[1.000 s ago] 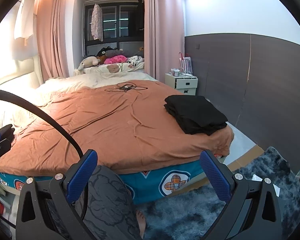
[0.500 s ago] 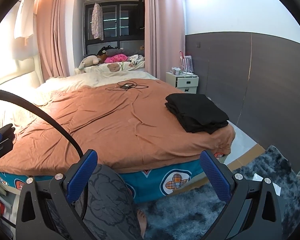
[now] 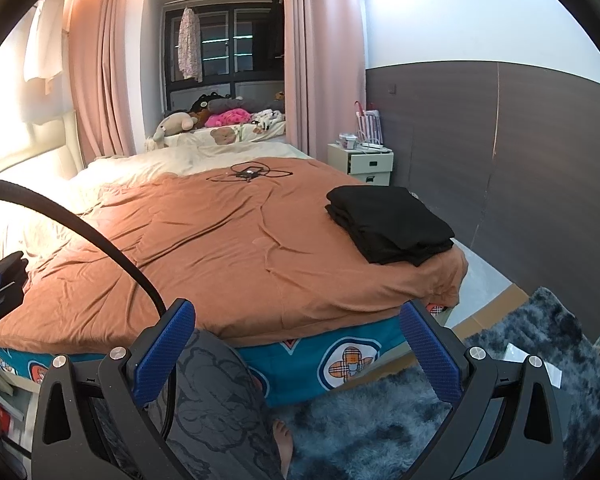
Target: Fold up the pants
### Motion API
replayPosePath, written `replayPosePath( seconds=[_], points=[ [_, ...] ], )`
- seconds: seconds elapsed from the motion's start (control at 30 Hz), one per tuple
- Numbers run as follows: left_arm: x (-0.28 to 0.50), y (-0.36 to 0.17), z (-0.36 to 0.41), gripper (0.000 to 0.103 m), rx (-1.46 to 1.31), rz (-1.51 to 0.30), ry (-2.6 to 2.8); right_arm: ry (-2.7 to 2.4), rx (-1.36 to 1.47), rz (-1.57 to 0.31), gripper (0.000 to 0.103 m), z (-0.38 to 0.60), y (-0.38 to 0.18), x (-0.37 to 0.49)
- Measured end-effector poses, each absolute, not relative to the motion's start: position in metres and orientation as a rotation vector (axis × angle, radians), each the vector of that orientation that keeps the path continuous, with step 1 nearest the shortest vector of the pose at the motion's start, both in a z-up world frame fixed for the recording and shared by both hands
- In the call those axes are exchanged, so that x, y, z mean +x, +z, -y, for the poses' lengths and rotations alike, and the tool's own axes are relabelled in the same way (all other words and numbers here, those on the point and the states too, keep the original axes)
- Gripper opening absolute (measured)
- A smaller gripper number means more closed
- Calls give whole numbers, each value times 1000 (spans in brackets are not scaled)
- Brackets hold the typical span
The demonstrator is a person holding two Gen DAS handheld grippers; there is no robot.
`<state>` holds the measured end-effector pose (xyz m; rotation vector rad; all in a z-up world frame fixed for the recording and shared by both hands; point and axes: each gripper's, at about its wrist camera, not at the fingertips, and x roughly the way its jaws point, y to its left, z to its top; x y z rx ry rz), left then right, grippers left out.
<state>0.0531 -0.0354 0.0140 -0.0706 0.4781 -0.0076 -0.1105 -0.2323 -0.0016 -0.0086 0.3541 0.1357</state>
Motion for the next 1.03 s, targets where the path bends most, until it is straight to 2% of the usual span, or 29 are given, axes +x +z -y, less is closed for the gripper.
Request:
replayPosePath(
  seconds=[1.03],
  points=[
    [46, 14, 32, 102, -87, -465, -16, 142, -9, -358, 103, 235, 0, -109]
  ],
)
